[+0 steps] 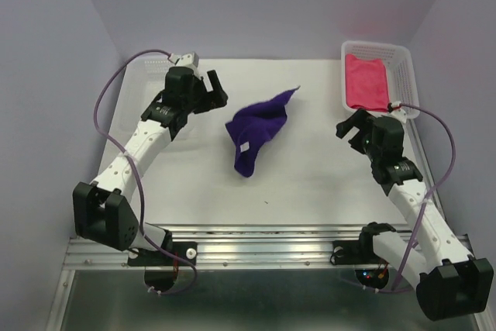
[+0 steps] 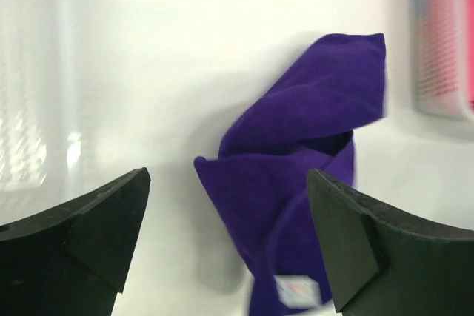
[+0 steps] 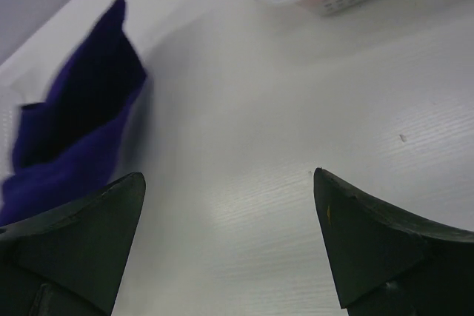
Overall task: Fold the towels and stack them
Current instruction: Move the towel to the center of the board, then flatten out the crumpled towel
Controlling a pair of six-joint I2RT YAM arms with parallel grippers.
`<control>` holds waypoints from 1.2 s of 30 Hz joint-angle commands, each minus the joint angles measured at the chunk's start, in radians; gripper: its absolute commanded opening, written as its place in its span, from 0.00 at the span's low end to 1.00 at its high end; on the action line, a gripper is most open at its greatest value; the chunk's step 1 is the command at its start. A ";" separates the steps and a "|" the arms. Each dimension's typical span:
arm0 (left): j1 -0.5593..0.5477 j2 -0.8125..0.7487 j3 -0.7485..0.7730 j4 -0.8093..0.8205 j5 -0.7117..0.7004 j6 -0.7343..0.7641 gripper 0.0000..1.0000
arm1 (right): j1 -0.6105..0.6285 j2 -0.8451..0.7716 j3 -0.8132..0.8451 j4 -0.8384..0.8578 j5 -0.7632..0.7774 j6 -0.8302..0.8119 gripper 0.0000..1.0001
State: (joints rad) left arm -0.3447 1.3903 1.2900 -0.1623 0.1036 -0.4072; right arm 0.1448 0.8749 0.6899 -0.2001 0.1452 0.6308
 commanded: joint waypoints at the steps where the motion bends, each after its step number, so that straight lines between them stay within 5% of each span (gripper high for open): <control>1: 0.007 -0.102 -0.081 -0.071 -0.191 -0.041 0.99 | 0.002 0.022 0.054 -0.124 0.071 -0.036 1.00; 6: -0.014 -0.209 -0.277 -0.019 -0.150 -0.114 0.99 | 0.060 0.085 0.033 -0.053 -0.027 -0.048 1.00; 21: -0.235 -0.342 -0.776 0.093 -0.027 -0.315 0.96 | 0.439 0.545 0.187 0.080 0.037 -0.013 1.00; 36: -0.234 -0.073 -0.687 0.199 -0.183 -0.262 0.57 | 0.481 0.714 0.275 0.116 0.056 0.004 1.00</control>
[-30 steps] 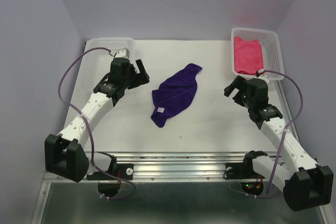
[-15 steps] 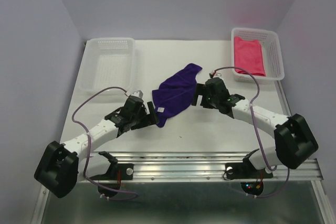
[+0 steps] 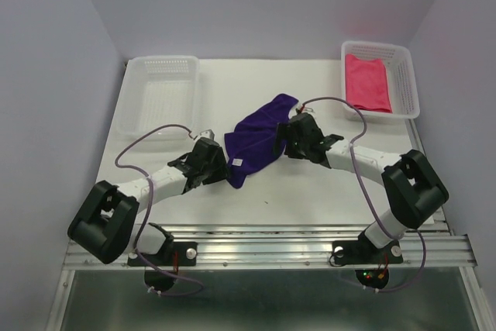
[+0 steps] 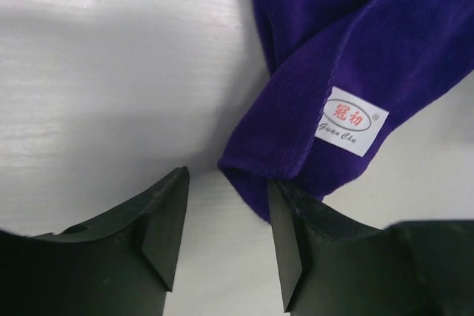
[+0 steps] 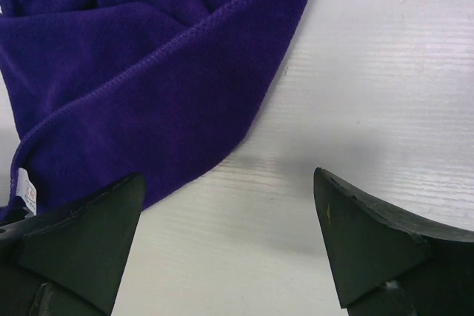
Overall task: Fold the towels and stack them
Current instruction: Flatten out the crumpled towel
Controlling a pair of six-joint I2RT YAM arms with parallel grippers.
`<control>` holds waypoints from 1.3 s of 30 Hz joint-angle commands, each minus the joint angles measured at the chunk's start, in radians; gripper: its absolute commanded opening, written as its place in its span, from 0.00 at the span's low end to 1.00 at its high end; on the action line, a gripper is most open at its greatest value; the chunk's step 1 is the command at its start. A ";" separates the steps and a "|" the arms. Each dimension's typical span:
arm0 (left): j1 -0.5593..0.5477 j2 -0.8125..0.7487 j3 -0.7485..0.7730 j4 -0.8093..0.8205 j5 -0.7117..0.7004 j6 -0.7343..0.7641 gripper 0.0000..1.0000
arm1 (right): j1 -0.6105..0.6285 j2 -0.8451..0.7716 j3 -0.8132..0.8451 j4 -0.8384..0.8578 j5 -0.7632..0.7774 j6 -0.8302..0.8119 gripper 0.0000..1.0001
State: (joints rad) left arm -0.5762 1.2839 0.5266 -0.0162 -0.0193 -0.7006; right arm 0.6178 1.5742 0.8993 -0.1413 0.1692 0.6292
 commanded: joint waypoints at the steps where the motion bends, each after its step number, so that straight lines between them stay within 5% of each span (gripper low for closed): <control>1: -0.004 0.073 0.085 0.056 -0.059 0.036 0.51 | 0.008 0.020 0.072 0.057 0.042 0.004 1.00; 3: -0.004 0.124 0.108 0.056 -0.056 0.038 0.39 | 0.010 0.035 0.078 0.052 0.062 0.004 1.00; 6: -0.002 0.153 0.118 0.055 -0.053 0.038 0.00 | 0.010 0.056 0.101 0.034 0.110 0.015 0.99; 14: -0.002 -0.013 0.075 0.035 -0.114 0.026 0.00 | 0.010 0.128 0.165 0.009 0.190 0.012 0.87; 25: -0.004 -0.420 0.029 -0.100 -0.208 0.004 0.00 | 0.008 -0.029 0.106 0.014 0.155 -0.033 0.89; 39: -0.005 -0.478 0.009 -0.014 -0.068 0.047 0.00 | 0.008 0.003 0.090 0.054 0.072 -0.045 0.89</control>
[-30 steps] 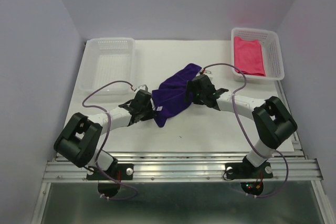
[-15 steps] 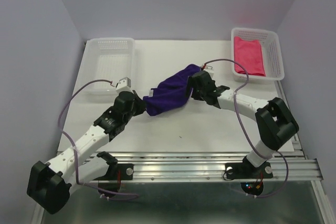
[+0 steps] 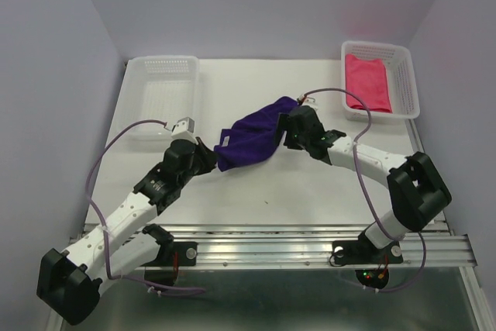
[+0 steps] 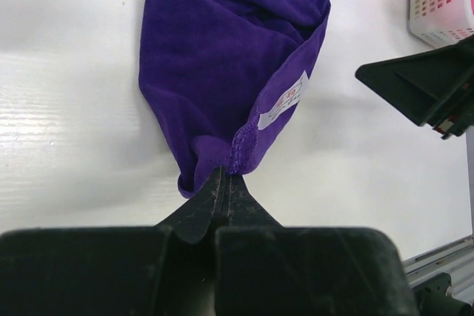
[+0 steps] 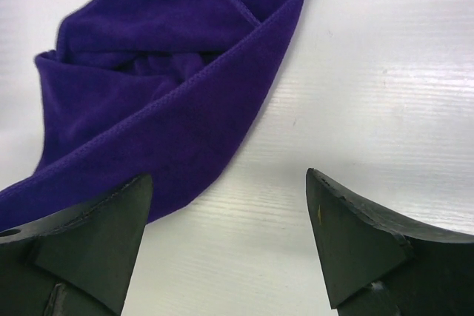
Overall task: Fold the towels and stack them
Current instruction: Flatten out the crumpled towel
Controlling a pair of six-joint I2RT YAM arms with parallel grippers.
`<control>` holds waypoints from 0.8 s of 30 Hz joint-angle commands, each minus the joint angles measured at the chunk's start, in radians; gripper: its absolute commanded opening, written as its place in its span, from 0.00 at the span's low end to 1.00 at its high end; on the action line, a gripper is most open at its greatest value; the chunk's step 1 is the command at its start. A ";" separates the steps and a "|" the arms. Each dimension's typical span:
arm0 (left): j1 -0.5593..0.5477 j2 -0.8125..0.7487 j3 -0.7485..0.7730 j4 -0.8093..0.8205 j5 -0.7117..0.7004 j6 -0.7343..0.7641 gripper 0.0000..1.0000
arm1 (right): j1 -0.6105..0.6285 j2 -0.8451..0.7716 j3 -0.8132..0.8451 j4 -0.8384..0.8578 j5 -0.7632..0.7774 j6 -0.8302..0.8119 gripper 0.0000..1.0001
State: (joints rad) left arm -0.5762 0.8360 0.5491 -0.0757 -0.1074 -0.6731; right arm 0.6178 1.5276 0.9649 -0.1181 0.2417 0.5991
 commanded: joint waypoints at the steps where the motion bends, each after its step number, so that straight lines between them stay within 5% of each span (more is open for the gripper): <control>1: -0.005 -0.038 -0.021 0.045 0.023 0.018 0.00 | 0.007 0.060 0.041 0.035 -0.002 -0.013 0.89; 16: -0.004 -0.028 -0.034 0.050 0.022 0.009 0.00 | 0.007 0.315 0.176 0.064 -0.009 0.048 0.77; 24: -0.005 -0.031 -0.037 0.045 0.012 0.003 0.00 | 0.008 0.335 0.161 0.107 -0.007 0.057 0.49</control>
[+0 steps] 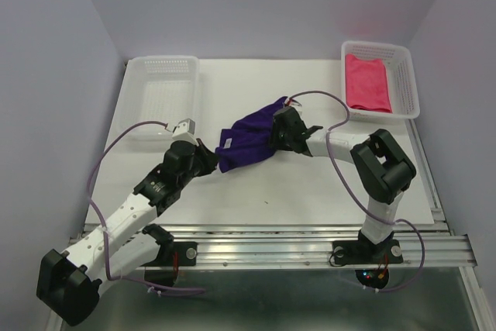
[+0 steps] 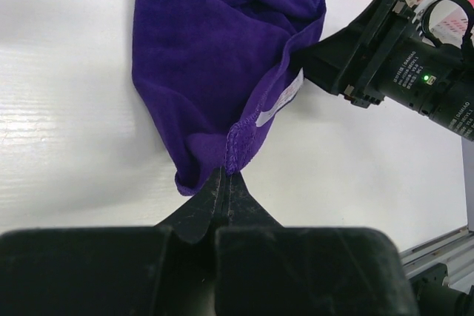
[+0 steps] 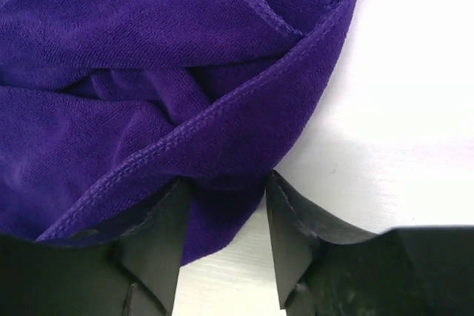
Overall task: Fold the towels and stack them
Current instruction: Flatten out the crumpled towel
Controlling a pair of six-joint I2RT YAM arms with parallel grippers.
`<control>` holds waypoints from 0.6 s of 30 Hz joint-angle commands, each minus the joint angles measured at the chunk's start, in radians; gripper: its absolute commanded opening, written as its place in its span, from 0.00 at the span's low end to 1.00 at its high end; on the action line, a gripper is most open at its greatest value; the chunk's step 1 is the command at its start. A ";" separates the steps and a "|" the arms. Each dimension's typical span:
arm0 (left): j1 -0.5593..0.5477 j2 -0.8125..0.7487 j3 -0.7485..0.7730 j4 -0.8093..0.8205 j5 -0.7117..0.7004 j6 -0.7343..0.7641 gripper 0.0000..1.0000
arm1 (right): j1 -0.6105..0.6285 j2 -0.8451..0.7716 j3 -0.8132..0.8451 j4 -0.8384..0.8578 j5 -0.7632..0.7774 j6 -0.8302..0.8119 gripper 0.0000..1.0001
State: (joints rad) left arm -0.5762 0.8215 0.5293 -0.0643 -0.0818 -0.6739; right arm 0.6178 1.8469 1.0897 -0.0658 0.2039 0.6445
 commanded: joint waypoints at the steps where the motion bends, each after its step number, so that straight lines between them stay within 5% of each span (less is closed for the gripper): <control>1: -0.005 -0.016 -0.014 0.034 -0.018 0.004 0.00 | 0.007 0.020 0.038 0.057 0.023 0.007 0.44; 8: -0.005 -0.007 0.023 0.037 -0.065 0.007 0.00 | 0.007 -0.060 0.055 0.009 0.043 -0.036 0.02; 18: -0.005 -0.001 0.254 0.012 -0.193 0.094 0.00 | 0.007 -0.370 0.145 -0.189 0.130 -0.200 0.01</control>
State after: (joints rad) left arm -0.5770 0.8433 0.6651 -0.0948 -0.1944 -0.6392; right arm 0.6235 1.5902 1.1213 -0.2100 0.2634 0.5308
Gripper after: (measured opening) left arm 0.014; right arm 0.034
